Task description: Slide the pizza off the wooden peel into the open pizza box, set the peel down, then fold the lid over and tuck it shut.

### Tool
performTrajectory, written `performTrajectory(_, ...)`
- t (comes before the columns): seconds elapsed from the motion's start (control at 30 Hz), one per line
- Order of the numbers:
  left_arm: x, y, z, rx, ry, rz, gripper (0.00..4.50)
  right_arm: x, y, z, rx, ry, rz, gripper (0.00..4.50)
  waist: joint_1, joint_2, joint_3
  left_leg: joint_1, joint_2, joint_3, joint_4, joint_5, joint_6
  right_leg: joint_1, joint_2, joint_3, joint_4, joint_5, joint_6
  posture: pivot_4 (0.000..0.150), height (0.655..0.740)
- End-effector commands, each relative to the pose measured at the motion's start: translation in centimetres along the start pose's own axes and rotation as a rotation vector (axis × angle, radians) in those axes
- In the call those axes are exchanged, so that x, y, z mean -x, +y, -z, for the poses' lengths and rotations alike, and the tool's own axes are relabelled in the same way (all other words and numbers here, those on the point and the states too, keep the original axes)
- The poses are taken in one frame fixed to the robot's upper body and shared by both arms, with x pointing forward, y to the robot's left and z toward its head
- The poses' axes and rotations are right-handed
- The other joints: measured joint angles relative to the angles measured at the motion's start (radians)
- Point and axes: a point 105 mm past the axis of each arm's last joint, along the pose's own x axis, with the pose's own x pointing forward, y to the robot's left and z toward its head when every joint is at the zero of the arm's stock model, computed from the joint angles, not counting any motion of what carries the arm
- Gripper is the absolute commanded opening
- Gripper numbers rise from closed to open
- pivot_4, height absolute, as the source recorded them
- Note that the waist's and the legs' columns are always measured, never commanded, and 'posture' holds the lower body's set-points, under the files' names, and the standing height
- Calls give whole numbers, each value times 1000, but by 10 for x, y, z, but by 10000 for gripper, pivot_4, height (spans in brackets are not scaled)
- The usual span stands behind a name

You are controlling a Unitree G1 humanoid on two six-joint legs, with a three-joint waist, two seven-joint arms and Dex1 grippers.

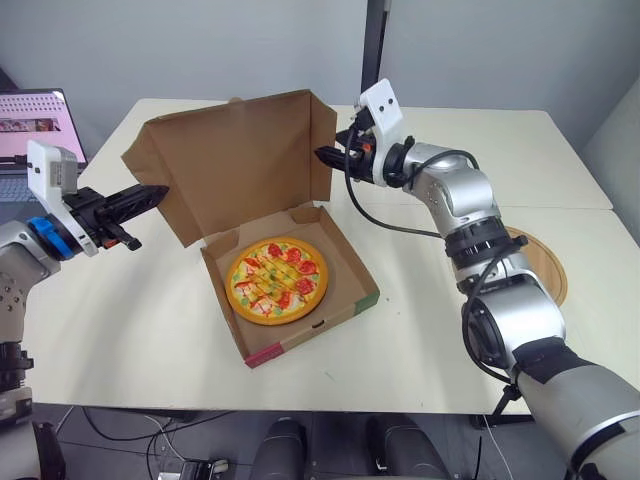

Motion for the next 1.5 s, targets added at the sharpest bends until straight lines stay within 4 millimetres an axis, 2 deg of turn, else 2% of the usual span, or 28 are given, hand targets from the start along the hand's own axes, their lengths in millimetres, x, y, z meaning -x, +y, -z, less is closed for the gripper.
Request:
performTrajectory(0.03,4,-4,-13,-38,-37,9,0,-5,2,-23,2,-77,-19,26190,-1,0,0,0,0,0,0,0,0,0,0,0,0,0,0,1500,7400)
performTrajectory(0.13,5,-4,-12,-36,-37,7,0,-9,3,-23,-2,-84,-23,26190,-3,0,0,0,0,0,0,0,0,0,0,0,0,0,0,1500,7400)
performTrajectory(0.2,5,-3,-10,-33,-33,3,0,-10,4,-24,-2,-91,-24,22457,-4,0,0,0,0,0,0,0,0,0,0,0,0,0,0,1500,7400)
performTrajectory(0.27,4,-5,-9,-29,-33,5,0,-11,5,-24,-2,-95,-25,17381,-4,0,0,0,0,0,0,0,0,0,0,0,1,0,0,1500,7400)
performTrajectory(0.4,-2,-9,-13,-29,-34,13,0,-13,3,-25,4,-105,-5,2676,-4,0,0,0,0,0,0,0,0,0,0,0,1,0,0,1500,7400)
performTrajectory(0.43,-4,-10,-15,-30,-35,13,0,-13,2,-25,8,-106,3,363,-4,0,0,0,0,0,0,0,0,0,0,0,1,0,0,1500,7400)
performTrajectory(0.6,-21,-12,-28,-49,-79,0,0,-2,-10,-25,32,-114,65,363,-1,0,0,0,0,-1,0,0,0,0,0,0,1,0,0,1500,7400)
performTrajectory(0.77,-47,-37,-30,-42,-71,123,0,32,-26,-29,62,-126,169,363,8,0,0,-1,0,-1,0,0,0,0,-1,0,1,0,0,1500,7400)
performTrajectory(0.87,-59,-43,-25,-47,-47,163,0,49,-29,-28,76,-117,230,363,6,0,0,-1,-1,-1,0,0,0,0,-1,1,1,0,1,1500,7400)
performTrajectory(0.97,-81,-48,-22,-49,-44,193,0,70,-33,-28,103,-102,307,363,9,0,0,-1,-2,-1,1,0,0,0,0,0,2,0,1,1500,7400)
performTrajectory(1.27,-124,-68,-22,15,-56,318,0,103,-29,-36,126,-97,429,363,3,0,0,-1,-3,0,2,0,0,0,3,1,2,0,1,1500,7400)
performTrajectory(1.5,-141,-83,-22,7,-66,378,0,115,-19,-26,117,-75,464,363,3,0,0,-1,-2,0,2,0,0,0,4,1,2,0,1,1500,7400)
